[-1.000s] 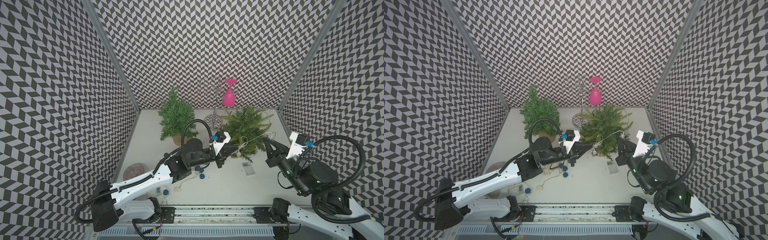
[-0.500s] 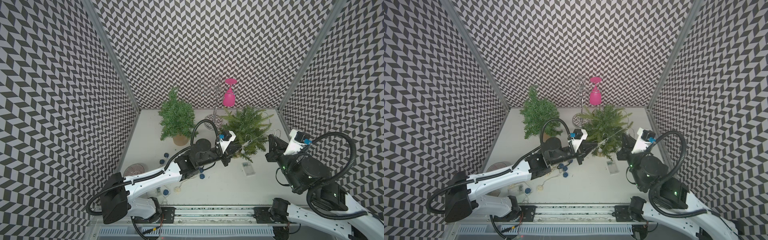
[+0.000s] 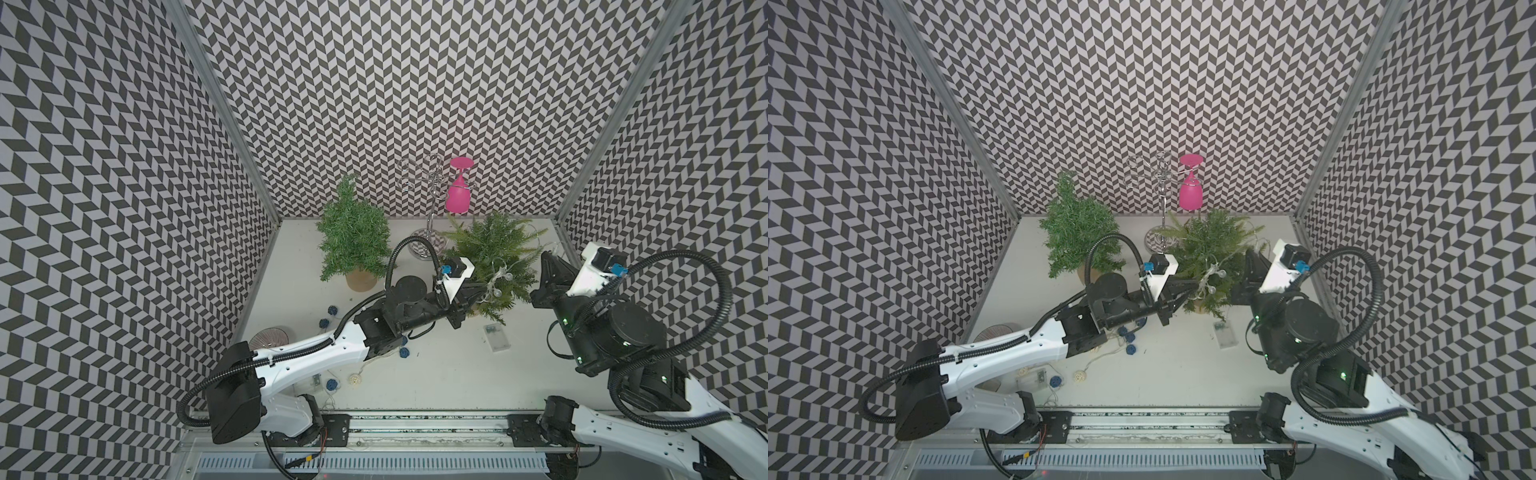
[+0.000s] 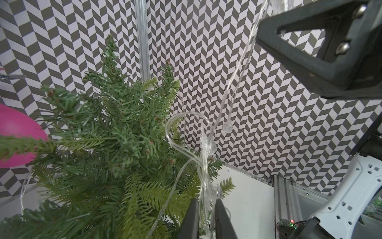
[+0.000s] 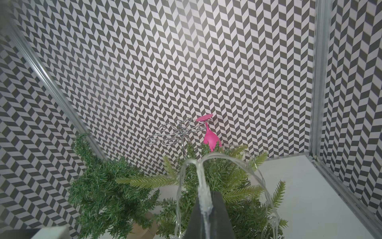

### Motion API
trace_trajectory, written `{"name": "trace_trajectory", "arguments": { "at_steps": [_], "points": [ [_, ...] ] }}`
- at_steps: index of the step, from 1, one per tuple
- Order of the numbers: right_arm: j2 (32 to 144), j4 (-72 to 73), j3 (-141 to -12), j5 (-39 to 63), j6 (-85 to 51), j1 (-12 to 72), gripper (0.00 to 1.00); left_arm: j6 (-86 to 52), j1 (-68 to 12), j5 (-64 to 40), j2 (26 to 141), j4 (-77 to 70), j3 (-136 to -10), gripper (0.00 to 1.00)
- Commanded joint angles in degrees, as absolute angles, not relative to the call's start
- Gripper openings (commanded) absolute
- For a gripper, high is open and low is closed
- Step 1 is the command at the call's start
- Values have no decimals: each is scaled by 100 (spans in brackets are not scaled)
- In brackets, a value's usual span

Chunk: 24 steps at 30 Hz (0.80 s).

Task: Wrap string light around the christmas tree
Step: Wrap the light string around the Christmas tree.

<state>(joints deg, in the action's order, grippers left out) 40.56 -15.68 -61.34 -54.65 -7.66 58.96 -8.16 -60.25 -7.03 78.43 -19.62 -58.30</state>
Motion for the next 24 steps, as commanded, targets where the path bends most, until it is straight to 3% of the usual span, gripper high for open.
{"name": "trace_trajectory", "arguments": {
  "at_steps": [1, 3, 5, 6, 12, 17, 24],
  "points": [
    [4349, -1102, -6162, -5442, -480, 5673, 0, -857, -6049, -549, 7888, -2143, -5904, 18],
    [4390, -1193, -6169, -5090, -613, 5341, 0, -862, -6049, -439, 7823, -1995, -5933, 25],
    [4358, -1157, -6082, -4635, -710, 4930, 0, -886, -6064, -244, 7630, -2032, -5811, 45],
    [4359, -1168, -6021, -4445, -768, 4702, 0, -898, -6062, -180, 7502, -2078, -5737, 50],
    [4277, -1104, -5743, -3138, -998, 3675, 0, -813, -6064, 131, 6955, -1914, -5757, 63],
    [4208, -1397, -5752, -3370, -1082, 3529, 0, -452, -6060, 765, 7089, -1303, -6522, 87],
    [4160, -1864, -5995, -2912, -1405, 2764, 0, 632, -5939, 1186, 8297, -618, -8078, 94]
  ]
}}
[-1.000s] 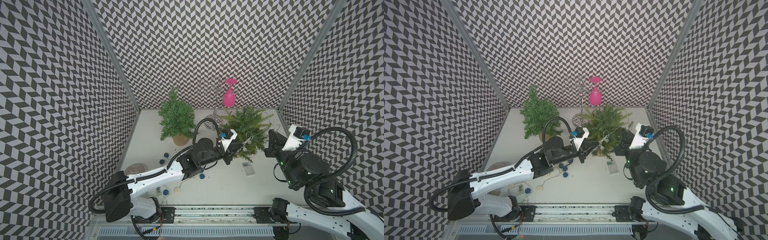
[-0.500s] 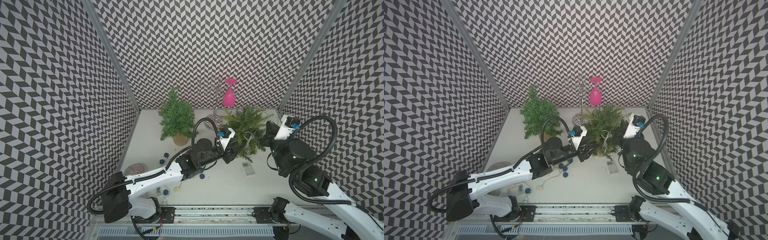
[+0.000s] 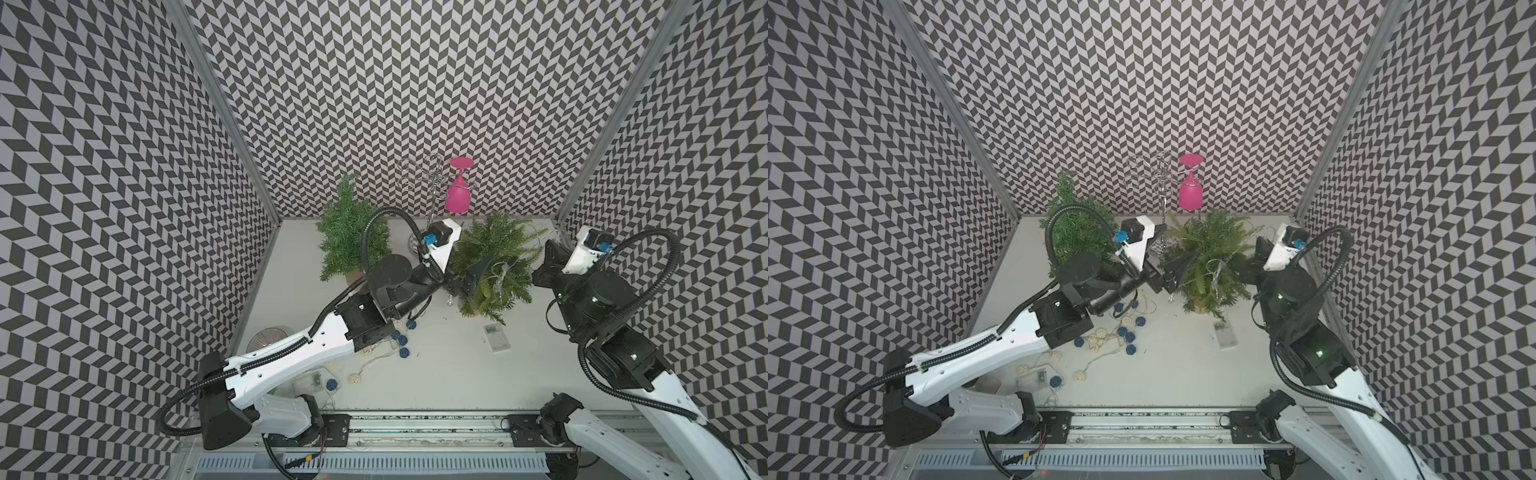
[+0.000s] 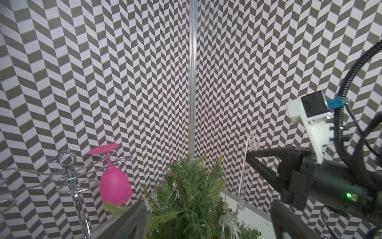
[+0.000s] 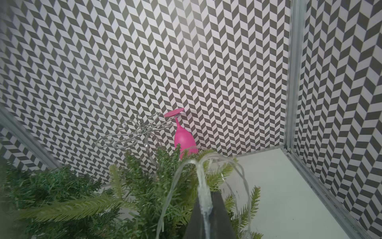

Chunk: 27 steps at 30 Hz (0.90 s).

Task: Wrap string light around the christmas tree
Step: Wrap the light string around the Christmas tree.

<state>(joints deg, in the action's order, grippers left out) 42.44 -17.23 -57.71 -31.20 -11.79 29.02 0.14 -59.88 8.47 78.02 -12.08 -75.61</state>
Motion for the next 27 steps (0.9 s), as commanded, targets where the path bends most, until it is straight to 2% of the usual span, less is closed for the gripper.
{"name": "trace_trajectory", "arguments": {
  "at_steps": [1, 5, 12, 18, 20, 23, 25, 27],
  "points": [
    [4182, -2039, -6092, -2929, -1465, 2728, 0, 768, -5940, 1330, 8522, -546, -8288, 94],
    [4246, -2331, -6205, -3189, -1567, 2650, 0, 1251, -5924, 1841, 9414, -356, -9123, 93],
    [4784, -2160, -6476, -2415, -1366, 1800, 0, 1288, -5724, 1894, 10482, 274, -10190, 79],
    [5148, -2034, -6602, -1192, -1279, 630, 0, 1239, -5687, 1640, 10435, 29, -9885, 57],
    [5344, -2176, -6720, -687, -1302, 318, 0, 1215, -5678, 1633, 10459, 53, -9915, 45],
    [5211, -1875, -6578, -173, -1300, 292, 0, 1159, -5611, 1368, 10433, 130, -9876, 42],
    [5172, -1899, -6693, -297, -1322, 297, 0, 1090, -5559, 1087, 10406, 84, -9807, 34],
    [5332, -2057, -7040, -244, -1206, 299, 0, 1080, -5566, 996, 10428, 101, -9802, 33]
  ]
}}
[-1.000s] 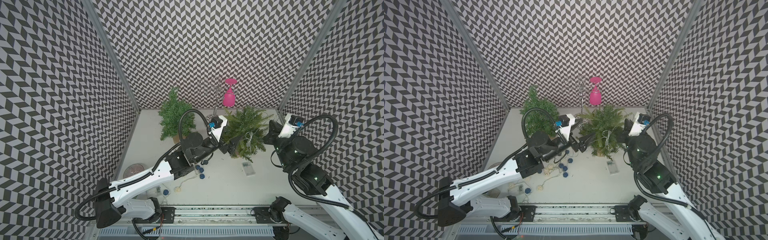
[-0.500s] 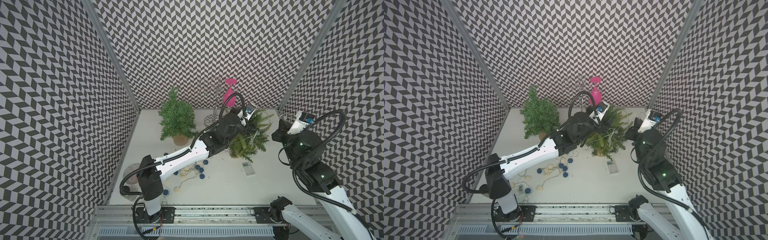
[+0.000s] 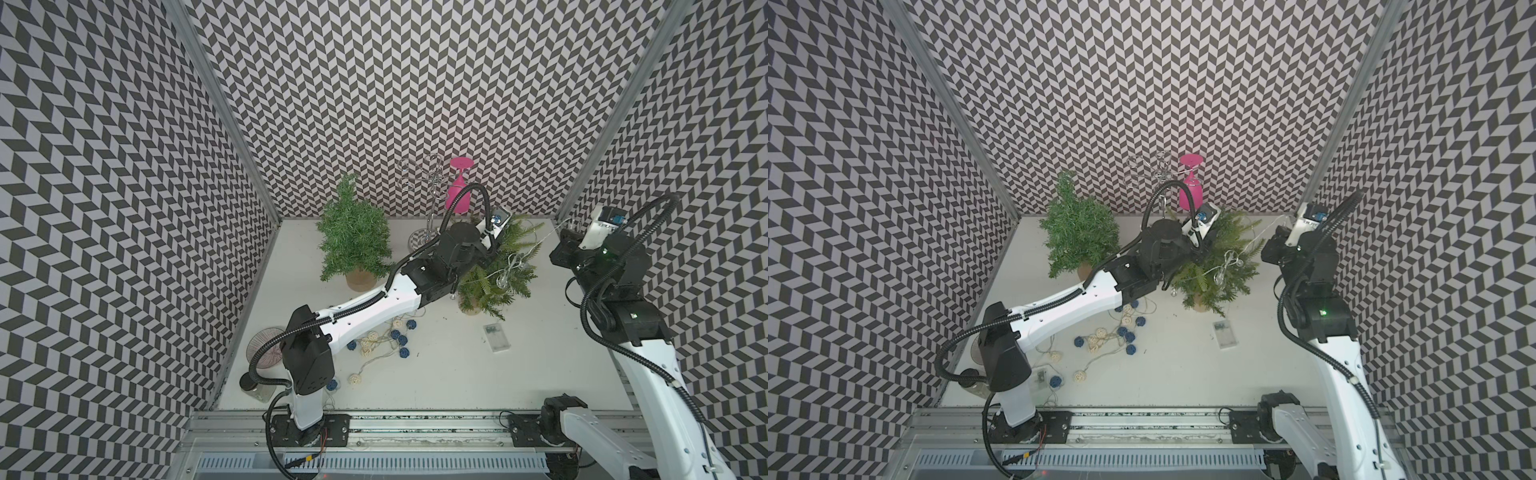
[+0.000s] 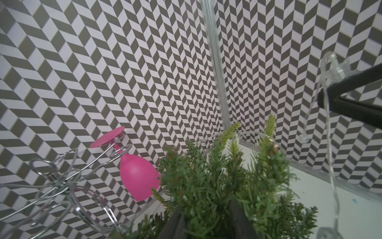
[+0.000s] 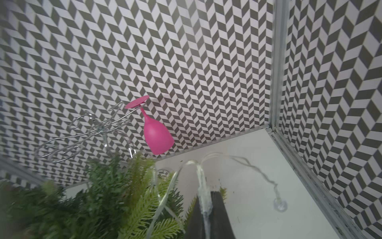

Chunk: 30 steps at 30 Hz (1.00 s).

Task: Wrap string light around the christmas tree
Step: Wrap the light string around the Christmas tree.

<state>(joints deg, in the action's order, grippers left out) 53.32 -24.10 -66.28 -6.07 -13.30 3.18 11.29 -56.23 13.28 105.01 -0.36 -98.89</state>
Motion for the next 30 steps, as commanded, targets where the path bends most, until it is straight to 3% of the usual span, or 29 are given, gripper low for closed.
{"name": "trace_trajectory", "arguments": {
  "at_steps": [1, 14, 24, 30],
  "points": [
    [5446, -2094, -7163, -146, -1143, 292, 0, 1073, -5564, 932, 10433, 101, -9792, 31],
    [7050, -3042, -8398, 688, -304, 321, 0, 962, -5559, 679, 10410, -35, -9503, 12],
    [7129, -2923, -8314, 1120, 0, 608, 1, 870, -5554, 718, 10133, -327, -9059, 9],
    [6969, -3338, -8419, 444, 166, 1138, 2, 799, -5562, 466, 9881, -360, -9014, 12]
  ]
}}
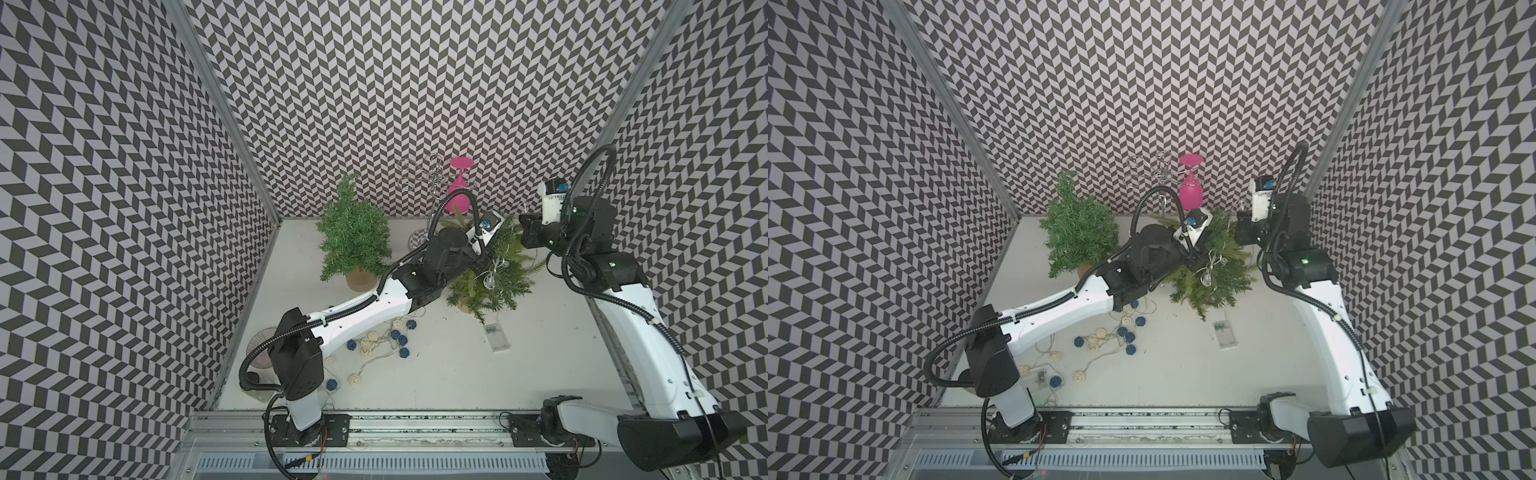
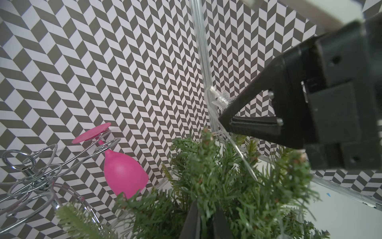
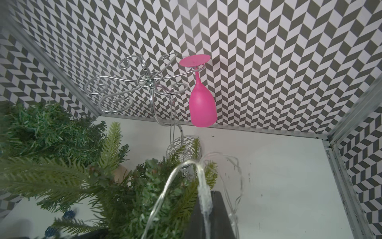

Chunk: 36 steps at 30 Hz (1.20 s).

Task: Wrap string light around the christmas tree
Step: Wrap the light string around the Christmas tree.

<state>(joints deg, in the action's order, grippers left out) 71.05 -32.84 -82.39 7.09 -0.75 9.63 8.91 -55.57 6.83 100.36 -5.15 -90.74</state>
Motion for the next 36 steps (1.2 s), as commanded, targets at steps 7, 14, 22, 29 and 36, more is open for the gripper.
{"name": "trace_trajectory", "arguments": {
  "at_steps": [7, 14, 22, 29, 36],
  "points": [
    [7205, -3355, -8401, 238, 278, 1145, 3, 826, -5554, 344, 9597, -159, -9211, 36],
    [7122, -3184, -8380, 477, 290, 1146, 7, 762, -5170, 246, 9277, -195, -9364, 45],
    [7062, -3082, -8338, 712, 294, 1143, 28, 896, -4078, -1729, 9236, -116, -9683, 62],
    [6925, -3311, -8545, 142, 211, 1134, 49, 857, -3775, -2615, 10088, 322, -10461, 72],
    [6993, -3567, -8962, 395, -49, 1039, 62, 846, -3935, -2085, 10084, 326, -10581, 75]
  ]
}}
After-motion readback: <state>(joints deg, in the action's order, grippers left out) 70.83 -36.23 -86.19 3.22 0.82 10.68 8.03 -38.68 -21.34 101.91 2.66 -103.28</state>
